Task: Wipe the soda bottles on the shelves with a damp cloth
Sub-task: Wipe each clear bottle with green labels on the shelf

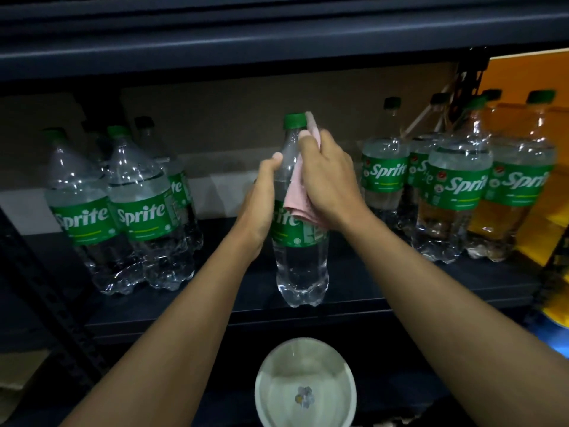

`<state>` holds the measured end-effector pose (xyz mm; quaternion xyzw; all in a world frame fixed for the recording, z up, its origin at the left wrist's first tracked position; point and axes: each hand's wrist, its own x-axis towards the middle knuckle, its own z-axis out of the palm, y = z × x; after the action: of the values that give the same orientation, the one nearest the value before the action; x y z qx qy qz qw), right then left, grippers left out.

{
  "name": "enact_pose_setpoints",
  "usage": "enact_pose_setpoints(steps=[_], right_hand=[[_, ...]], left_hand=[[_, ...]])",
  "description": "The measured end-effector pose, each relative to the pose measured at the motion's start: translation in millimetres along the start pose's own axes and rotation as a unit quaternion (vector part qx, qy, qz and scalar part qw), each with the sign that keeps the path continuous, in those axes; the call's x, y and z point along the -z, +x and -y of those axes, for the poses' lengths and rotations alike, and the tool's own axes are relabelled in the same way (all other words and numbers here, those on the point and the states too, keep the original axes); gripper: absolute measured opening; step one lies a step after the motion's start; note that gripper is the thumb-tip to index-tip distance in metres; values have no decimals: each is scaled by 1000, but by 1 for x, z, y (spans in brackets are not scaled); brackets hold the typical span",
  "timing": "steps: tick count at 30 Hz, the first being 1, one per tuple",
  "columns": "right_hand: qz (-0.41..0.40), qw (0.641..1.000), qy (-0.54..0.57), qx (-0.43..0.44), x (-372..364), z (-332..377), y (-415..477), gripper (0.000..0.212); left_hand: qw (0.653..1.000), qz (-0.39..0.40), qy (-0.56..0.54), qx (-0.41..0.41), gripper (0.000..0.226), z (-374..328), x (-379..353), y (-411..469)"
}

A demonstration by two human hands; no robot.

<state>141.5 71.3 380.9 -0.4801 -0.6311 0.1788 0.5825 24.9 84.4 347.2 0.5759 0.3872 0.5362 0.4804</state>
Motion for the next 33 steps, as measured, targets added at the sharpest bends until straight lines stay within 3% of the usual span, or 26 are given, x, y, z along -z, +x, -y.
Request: enact_pose_setpoints(steps=[3, 5, 9, 12, 19, 26, 33], right_hand=[[-47, 999, 8, 12, -9, -7, -6, 28], [-121, 991, 13, 55, -21, -18, -19, 37], [-197, 973, -27, 120, -48, -62, -65, 56], [-176, 979, -20, 99, -62, -103, -97, 64], [-112, 988, 69, -75, -63, -136, -137, 63], [-147, 985, 92, -1, -36, -59, -61, 49], [-67, 997, 36, 34, -8, -8, 0, 28]], left_hand=[[1000, 3, -11, -5, 63, 1, -5, -10], [1000, -27, 10, -5, 80, 6, -8, -14], [996, -84, 31, 5, 60, 8, -10, -16], [995, -100, 24, 15, 62, 9, -10, -12], [994, -98, 37, 13, 66, 11, -7, -10], [997, -68, 29, -8, 90, 17, -3, -8], [1000, -18, 8, 7, 67, 5, -3, -12]])
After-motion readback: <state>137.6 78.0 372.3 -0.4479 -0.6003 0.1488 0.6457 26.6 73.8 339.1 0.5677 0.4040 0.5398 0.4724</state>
